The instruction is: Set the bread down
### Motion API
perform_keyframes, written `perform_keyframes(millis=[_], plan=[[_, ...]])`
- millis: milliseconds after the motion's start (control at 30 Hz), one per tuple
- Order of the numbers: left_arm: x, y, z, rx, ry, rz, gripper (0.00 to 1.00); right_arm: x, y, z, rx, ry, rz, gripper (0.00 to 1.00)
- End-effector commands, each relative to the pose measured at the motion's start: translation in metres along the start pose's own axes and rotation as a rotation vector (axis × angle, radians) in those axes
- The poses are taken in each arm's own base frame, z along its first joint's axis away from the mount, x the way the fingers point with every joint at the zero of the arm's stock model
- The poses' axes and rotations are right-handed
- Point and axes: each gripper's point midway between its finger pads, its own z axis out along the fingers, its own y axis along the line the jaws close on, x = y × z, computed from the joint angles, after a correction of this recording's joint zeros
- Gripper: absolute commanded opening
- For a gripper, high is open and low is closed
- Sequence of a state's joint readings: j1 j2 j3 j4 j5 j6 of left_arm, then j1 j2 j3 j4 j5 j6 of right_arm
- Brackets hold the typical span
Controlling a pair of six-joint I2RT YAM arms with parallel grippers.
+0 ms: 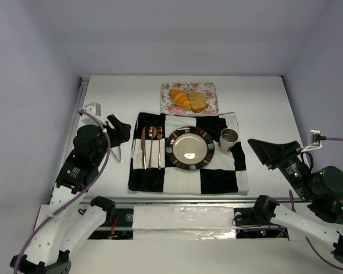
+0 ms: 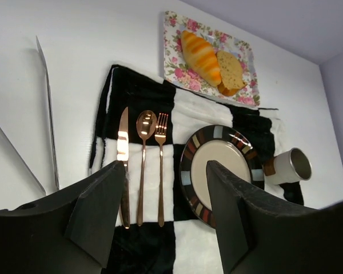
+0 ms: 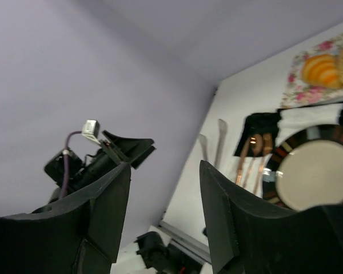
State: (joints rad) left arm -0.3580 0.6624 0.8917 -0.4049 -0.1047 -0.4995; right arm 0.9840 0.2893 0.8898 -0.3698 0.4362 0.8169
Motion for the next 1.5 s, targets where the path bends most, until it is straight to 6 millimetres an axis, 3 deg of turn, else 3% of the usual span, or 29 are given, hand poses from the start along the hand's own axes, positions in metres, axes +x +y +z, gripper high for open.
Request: perform_keyframes(millis=[0,167,200,267,300,333,400,467,567,600,733,867,900,1067,1100,1267,1367,1433,1467], plan=[[0.004,-0.001,0.017,-0.001,0.02,0.033,0.56,0.011,-0.051,-0.012,0.183,0.015,-0.06,0.57],[0.005,0.009,0.041,-0.065,0.019,0.07,0.52,0.015,-0.053,-0.023,0.165,0.046,-0.057,0.31],[0.003,0.01,0.046,-0.068,0.0,0.08,0.45,0.016,-0.053,-0.025,0.163,0.052,-0.058,0.19],[0.009,0.02,0.059,-0.123,0.015,0.098,0.41,0.018,-0.057,-0.028,0.175,0.066,-0.065,0.0],[0.013,0.025,0.065,-0.149,0.032,0.12,0.36,0.019,-0.058,-0.029,0.176,0.071,-0.064,0.0],[0.017,0.035,0.071,-0.192,0.05,0.13,0.19,0.019,-0.059,-0.03,0.175,0.072,-0.064,0.0],[0.039,0.051,0.09,-0.251,0.137,0.164,0.0,0.023,-0.061,-0.033,0.172,0.088,-0.064,0.0],[0.056,0.069,0.102,-0.31,0.191,0.188,0.0,0.024,-0.064,-0.038,0.167,0.094,-0.064,0.0],[0.062,0.099,0.117,-0.387,0.206,0.188,0.0,0.024,-0.067,-0.045,0.162,0.085,-0.025,0.0],[0.069,0.115,0.124,-0.42,0.235,0.179,0.14,0.027,-0.066,-0.046,0.147,0.094,-0.023,0.05],[0.075,0.14,0.138,-0.467,0.268,0.174,0.39,0.028,-0.064,-0.046,0.13,0.096,-0.017,0.24],[0.089,0.165,0.16,-0.534,0.339,0.21,0.4,0.033,-0.066,-0.042,0.143,0.115,-0.038,0.31],[0.084,0.168,0.166,-0.539,0.333,0.215,0.4,0.034,-0.066,-0.041,0.145,0.118,-0.041,0.31],[0.097,0.184,0.194,-0.566,0.375,0.236,0.38,0.038,-0.067,-0.038,0.157,0.137,-0.051,0.31],[0.092,0.184,0.201,-0.566,0.361,0.24,0.37,0.039,-0.067,-0.038,0.156,0.142,-0.052,0.31],[0.104,0.194,0.22,-0.586,0.395,0.253,0.29,0.047,-0.069,-0.036,0.162,0.168,-0.057,0.31],[0.104,0.195,0.226,-0.587,0.393,0.258,0.18,0.056,-0.071,-0.032,0.167,0.194,-0.059,0.31],[0.103,0.198,0.227,-0.598,0.389,0.268,0.02,0.065,-0.074,-0.028,0.175,0.222,-0.066,0.32],[0.102,0.199,0.227,-0.604,0.385,0.272,0.0,0.067,-0.073,-0.026,0.172,0.226,-0.065,0.32]])
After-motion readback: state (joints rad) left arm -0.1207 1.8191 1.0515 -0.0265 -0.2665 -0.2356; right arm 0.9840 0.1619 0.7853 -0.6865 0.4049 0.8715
